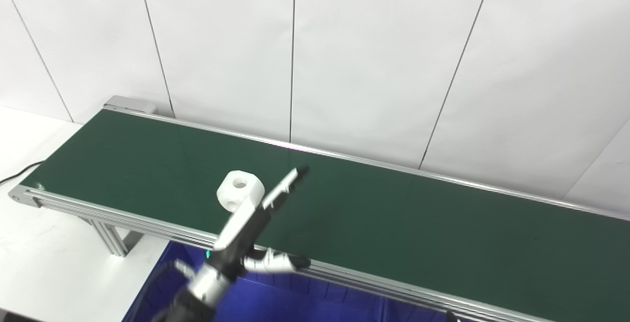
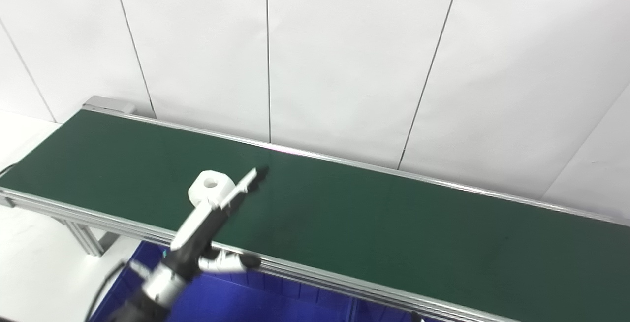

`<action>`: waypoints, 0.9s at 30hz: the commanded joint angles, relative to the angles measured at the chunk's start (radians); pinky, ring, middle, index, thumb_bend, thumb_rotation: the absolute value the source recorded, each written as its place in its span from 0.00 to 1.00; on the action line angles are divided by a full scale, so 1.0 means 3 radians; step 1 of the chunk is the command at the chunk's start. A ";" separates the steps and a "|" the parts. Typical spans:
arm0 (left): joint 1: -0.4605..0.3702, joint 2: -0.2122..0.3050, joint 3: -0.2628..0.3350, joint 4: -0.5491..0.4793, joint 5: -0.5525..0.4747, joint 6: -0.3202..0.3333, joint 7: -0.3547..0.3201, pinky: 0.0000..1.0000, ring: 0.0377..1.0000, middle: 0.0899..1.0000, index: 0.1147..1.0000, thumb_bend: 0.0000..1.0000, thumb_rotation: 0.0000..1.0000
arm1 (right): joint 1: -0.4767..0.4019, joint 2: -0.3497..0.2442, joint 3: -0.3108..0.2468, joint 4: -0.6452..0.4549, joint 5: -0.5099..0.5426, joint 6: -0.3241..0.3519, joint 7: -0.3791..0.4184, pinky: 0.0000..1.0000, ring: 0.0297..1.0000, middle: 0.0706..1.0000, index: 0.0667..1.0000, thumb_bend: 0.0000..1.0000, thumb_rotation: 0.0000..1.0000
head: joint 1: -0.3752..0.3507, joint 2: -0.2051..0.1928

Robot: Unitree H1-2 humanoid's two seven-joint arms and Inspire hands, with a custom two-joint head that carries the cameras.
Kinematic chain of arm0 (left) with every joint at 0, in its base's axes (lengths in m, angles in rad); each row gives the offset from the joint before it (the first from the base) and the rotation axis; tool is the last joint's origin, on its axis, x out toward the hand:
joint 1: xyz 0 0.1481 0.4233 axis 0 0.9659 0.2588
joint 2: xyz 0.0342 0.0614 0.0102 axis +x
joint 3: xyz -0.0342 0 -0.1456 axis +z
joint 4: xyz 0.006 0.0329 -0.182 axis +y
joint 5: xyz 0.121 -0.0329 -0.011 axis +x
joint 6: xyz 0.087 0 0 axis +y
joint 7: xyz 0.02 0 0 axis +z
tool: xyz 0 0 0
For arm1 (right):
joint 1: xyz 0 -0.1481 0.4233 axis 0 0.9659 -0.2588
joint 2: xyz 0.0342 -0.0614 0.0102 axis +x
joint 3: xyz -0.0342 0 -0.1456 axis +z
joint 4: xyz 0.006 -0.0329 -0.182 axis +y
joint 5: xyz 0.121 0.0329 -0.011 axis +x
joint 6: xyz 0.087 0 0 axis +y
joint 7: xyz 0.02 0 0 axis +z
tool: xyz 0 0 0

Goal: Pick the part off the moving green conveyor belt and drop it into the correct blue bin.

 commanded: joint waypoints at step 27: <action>-0.1763 0.0610 -0.0768 0.2042 0.1160 0.0473 -0.0328 0.94 0.96 0.97 0.99 0.89 0.17 | -0.0095 -0.0023 -0.0055 0.0004 0.0099 -0.0219 0.0011 0.90 0.96 0.96 0.97 0.82 0.78 | 0.0032 0.0192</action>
